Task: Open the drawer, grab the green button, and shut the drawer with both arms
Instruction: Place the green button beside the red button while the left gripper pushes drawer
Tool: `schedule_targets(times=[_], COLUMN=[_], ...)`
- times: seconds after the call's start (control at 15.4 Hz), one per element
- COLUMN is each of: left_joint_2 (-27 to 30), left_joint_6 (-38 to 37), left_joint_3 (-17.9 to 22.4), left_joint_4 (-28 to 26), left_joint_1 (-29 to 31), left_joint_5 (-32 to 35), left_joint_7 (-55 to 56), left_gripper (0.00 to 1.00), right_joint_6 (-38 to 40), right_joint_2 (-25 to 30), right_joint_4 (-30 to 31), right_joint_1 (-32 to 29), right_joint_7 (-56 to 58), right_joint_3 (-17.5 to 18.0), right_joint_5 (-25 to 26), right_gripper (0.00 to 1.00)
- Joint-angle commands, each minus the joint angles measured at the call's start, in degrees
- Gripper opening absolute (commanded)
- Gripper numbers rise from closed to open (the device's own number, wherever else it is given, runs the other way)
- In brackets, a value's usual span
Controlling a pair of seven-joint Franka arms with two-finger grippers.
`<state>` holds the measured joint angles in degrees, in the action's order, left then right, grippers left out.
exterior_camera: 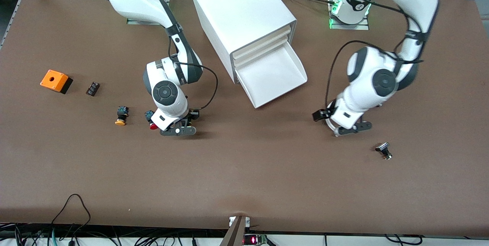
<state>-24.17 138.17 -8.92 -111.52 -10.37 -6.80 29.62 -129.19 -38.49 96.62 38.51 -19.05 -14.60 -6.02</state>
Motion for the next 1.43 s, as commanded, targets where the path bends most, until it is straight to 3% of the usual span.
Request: schedule_targets(times=[0.0,0.26,0.65,0.84,1.1,1.17,1.36], left_joint_2=[0.53,-0.35,1.67,2.37,2.73,2.73,2.99], left_joint_6=[5.78,6.23,5.62,5.53,5.44,5.44,5.36], left_joint_3=[0.39,-0.05,-9.18,-9.8,-14.1,-14.81,-16.48], left_joint_4=[-4.05,-5.63,-11.61,-13.45,-15.13,-15.13,-15.13], left_joint_1=[-2.81,-6.15,-7.03,-8.09,-8.35,-8.35,-8.36], left_joint_5=[-0.85,-0.85,-0.85,-0.85,-1.02,-0.93,-1.02], left_joint_7=[5.61,11.59,11.43,11.34,11.16,11.16,11.08], left_gripper=[1.0,1.0,1.0,1.0,1.0,1.0,1.0], right_joint_6=[-0.8,0.25,3.58,9.1,19.22,20.37,21.0], right_joint_2=[3.06,6.05,13.34,18.0,20.47,20.82,23.89], right_joint_4=[1.56,0.24,0.06,-1.33,-8.1,-9.15,-9.69], right_joint_1=[-0.19,-0.28,-2.47,-5.71,-13.53,-16.42,-30.82], right_joint_7=[-3.7,-6.61,-6.88,-6.61,-5.65,-5.73,-6.09], right_joint_3=[0.27,0.1,-0.87,-0.69,-0.34,1.22,12.45], right_joint_5=[-0.48,-0.4,0.48,0.57,0.13,0.22,3.9], right_gripper=[1.0,1.0,1.0,1.0,1.0,1.0,1.0])
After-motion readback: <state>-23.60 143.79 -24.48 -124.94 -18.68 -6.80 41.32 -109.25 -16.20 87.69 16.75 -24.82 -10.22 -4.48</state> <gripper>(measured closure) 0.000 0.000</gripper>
